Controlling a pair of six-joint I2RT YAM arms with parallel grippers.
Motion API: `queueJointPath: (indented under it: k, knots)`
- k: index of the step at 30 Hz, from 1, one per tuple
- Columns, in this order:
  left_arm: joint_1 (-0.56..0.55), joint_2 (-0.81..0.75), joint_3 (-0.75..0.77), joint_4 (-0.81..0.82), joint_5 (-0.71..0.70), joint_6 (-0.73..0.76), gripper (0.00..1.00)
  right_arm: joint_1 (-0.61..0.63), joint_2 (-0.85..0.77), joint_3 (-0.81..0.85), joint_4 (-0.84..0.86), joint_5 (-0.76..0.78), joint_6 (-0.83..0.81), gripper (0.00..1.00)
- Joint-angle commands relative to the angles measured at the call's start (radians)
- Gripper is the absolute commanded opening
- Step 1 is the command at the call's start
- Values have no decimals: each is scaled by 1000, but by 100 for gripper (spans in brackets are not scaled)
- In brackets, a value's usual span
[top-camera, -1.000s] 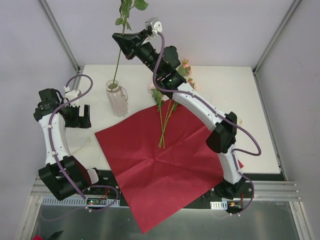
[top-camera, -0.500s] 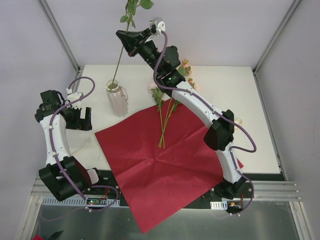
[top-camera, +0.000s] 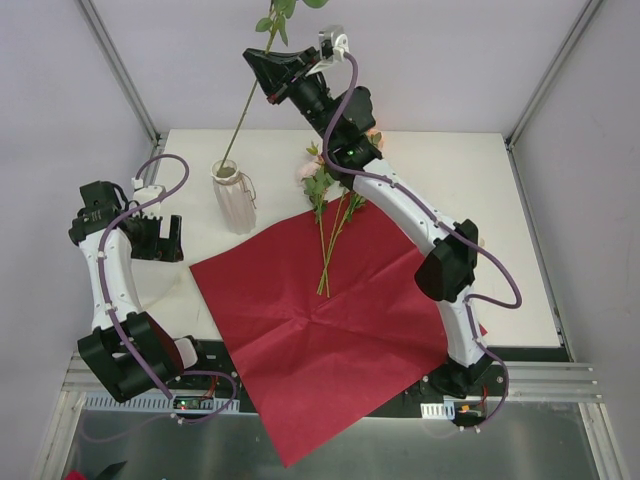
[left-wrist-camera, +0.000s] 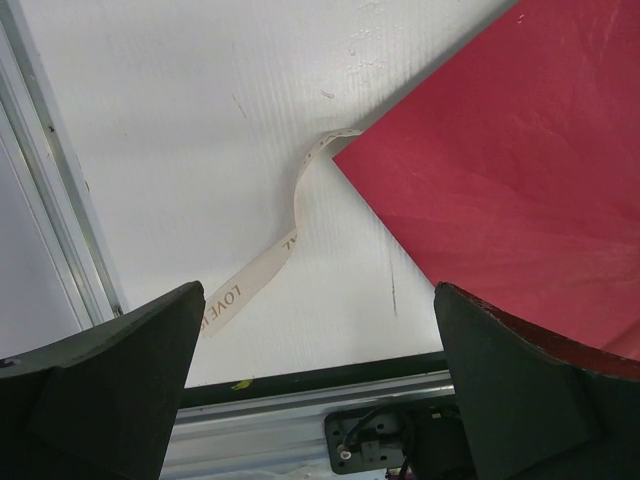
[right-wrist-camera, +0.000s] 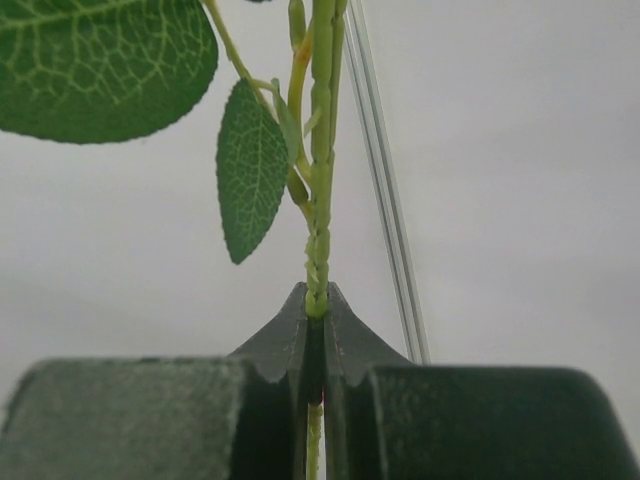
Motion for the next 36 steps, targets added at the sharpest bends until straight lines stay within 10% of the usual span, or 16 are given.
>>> queueJointPath:
  k: [1,23,32,36]
  knots:
    - [11,-9,0,-18,31,26,99,-1,-36,22,52,-17,11,1]
    - [17,7,35,-14,31,2,99,70,219,227,-368,-65,-113,1]
    - [15,11,44,-13,31,-12,99,76,137,117,-494,-113,-156,68]
    - [15,10,44,-14,26,-15,99,74,-9,-50,-572,-94,-210,77]
